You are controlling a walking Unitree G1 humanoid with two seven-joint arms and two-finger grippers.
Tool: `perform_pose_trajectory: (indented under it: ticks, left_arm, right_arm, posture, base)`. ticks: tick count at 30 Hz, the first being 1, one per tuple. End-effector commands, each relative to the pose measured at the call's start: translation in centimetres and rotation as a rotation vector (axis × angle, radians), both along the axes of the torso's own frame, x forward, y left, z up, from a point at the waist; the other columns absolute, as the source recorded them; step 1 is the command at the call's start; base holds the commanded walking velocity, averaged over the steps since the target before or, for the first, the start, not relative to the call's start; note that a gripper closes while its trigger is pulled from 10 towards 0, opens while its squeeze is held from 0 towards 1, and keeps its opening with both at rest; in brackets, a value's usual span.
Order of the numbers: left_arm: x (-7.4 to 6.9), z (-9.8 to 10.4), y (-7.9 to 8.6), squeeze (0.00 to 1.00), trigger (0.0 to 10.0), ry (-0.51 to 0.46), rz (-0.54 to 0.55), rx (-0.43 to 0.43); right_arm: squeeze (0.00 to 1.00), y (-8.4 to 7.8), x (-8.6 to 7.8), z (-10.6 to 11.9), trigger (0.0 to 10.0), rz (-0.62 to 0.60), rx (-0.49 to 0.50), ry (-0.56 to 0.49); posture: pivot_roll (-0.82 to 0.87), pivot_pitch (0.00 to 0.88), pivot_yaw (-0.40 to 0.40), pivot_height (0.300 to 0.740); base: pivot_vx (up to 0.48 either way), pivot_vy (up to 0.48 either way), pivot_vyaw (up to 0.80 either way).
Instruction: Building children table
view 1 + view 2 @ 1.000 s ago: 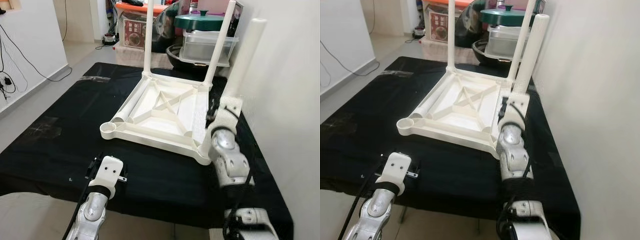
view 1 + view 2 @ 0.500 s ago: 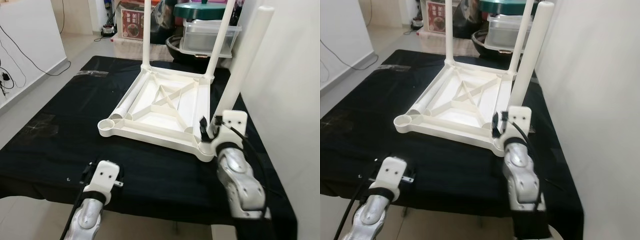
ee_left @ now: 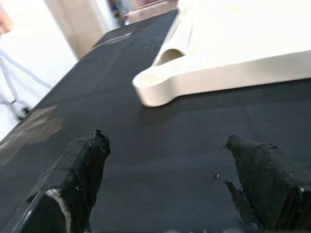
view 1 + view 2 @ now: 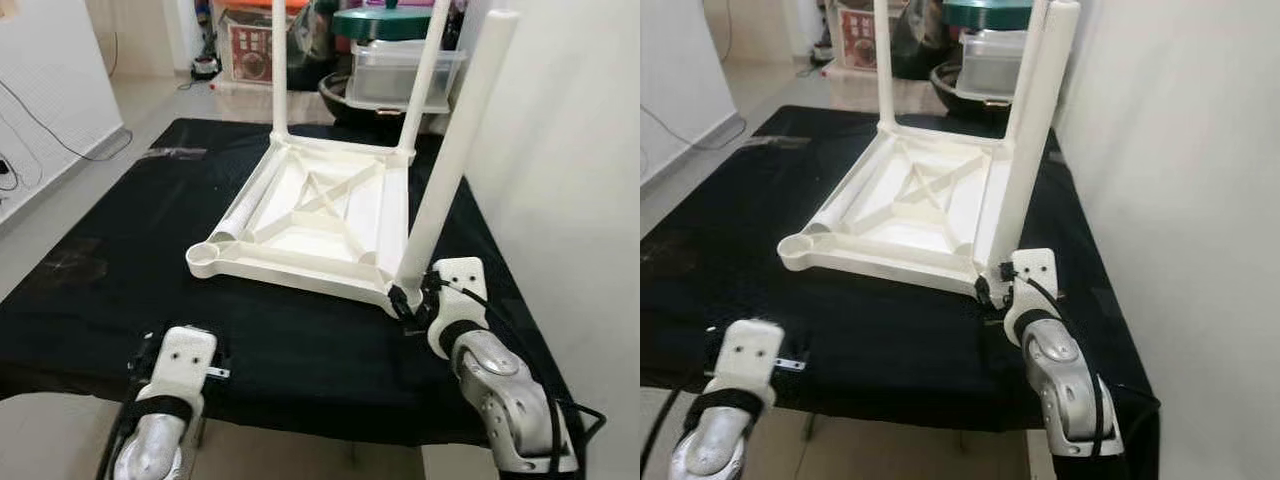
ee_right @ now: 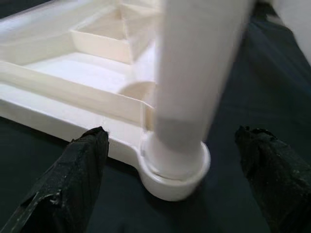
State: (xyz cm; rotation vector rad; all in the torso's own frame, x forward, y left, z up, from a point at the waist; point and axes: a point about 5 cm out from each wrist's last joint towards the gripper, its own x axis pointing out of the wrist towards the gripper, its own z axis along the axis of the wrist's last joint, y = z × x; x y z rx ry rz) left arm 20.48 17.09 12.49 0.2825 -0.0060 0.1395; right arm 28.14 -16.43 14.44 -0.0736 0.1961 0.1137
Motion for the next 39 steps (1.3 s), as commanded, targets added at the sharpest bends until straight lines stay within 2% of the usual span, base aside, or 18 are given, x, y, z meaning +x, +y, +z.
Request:
perform_pose_trajectory:
  ticks: [1,3,5,7,8,10,13,18,22,25,30,36,39]
  left_arm:
    - [-0.5,0.2,0.4,0.0,10.0,0.002,0.032,-0.015]
    - [-1.2,0.2,0.6,0.0,10.0,0.0,0.037,-0.009]
    - [-1.8,0.1,0.4,0.0,10.0,0.009,0.035,-0.015]
    - [-1.8,0.1,0.4,0.0,10.0,0.009,0.035,-0.015]
    - [-1.9,0.1,0.1,0.0,10.0,0.003,0.03,-0.013]
    - [-1.8,0.3,-0.4,0.0,10.0,-0.012,0.023,0.004]
    - [-1.7,0.7,-0.5,0.0,10.0,-0.027,0.021,-0.046]
    - [-2.0,1.0,-0.9,0.0,10.0,-0.038,0.007,-0.083]
    - [-2.2,1.0,-1.6,0.0,10.0,-0.041,-0.028,-0.088]
    - [-2.5,0.8,-1.5,0.0,10.0,-0.036,-0.036,-0.074]
    - [-2.7,0.5,-1.5,0.0,10.0,-0.02,-0.047,-0.077]
    - [-2.2,-0.1,-1.5,0.0,10.0,0.002,-0.053,-0.093]
    - [-1.9,-0.1,-1.4,0.0,10.0,0.006,-0.051,-0.12]
  right_arm:
    - [0.0,0.0,-0.3,0.4,10.0,0.031,-0.036,-0.047]
    - [0.0,-0.1,-1.7,1.0,10.0,0.085,-0.089,-0.1]
    - [0.0,-0.5,-3.1,0.7,10.0,0.085,-0.134,-0.087]
    - [0.0,-0.5,-3.1,0.7,10.0,0.085,-0.134,-0.087]
    - [0.0,-0.7,-3.5,0.5,10.0,0.064,-0.173,-0.083]
    - [0.0,-0.9,-4.0,0.8,10.0,0.041,-0.258,-0.183]
    - [0.0,-0.6,-5.1,1.6,10.0,0.044,-0.27,-0.317]
    - [0.0,-1.1,-6.1,2.0,10.0,0.029,-0.284,-0.365]
    - [0.0,-0.7,-6.1,2.3,10.0,0.043,-0.262,-0.385]
    - [0.0,0.0,-6.1,2.4,10.0,0.074,-0.252,-0.394]
    - [0.0,0.0,-6.1,2.2,10.0,0.077,-0.253,-0.395]
    - [0.0,0.7,-4.9,2.4,10.0,0.105,-0.201,-0.418]
    - [0.0,1.4,-4.3,2.5,10.0,0.127,-0.172,-0.417]
  posture:
    - [0.02,0.0,-0.069,0.74]
    - [0.01,0.0,-0.066,0.74]
    - [0.0,0.0,-0.074,0.74]
    - [0.0,0.0,-0.074,0.74]
    - [-0.01,0.0,-0.073,0.74]
    - [-0.02,0.0,-0.07,0.74]
    - [-0.04,0.0,-0.054,0.74]
    - [-0.04,0.0,-0.047,0.74]
    - [-0.03,0.0,-0.054,0.74]
    - [-0.03,0.0,-0.051,0.74]
    - [-0.03,0.0,-0.044,0.74]
    - [-0.03,0.0,-0.038,0.74]
    - [-0.02,0.0,-0.042,0.74]
  base:
    - [0.0,0.0,0.0]
    - [0.0,0.0,0.0]
    - [0.0,0.0,0.0]
    - [0.0,0.0,0.0]
    - [0.0,0.0,0.0]
    - [0.0,0.0,0.0]
    - [0.0,0.0,0.0]
    - [0.0,0.0,0.0]
    - [0.0,0.0,0.0]
    - [0.0,0.0,0.0]
    - [0.0,0.0,0.0]
    - [0.0,0.0,0.0]
    - [0.0,0.48,0.0]
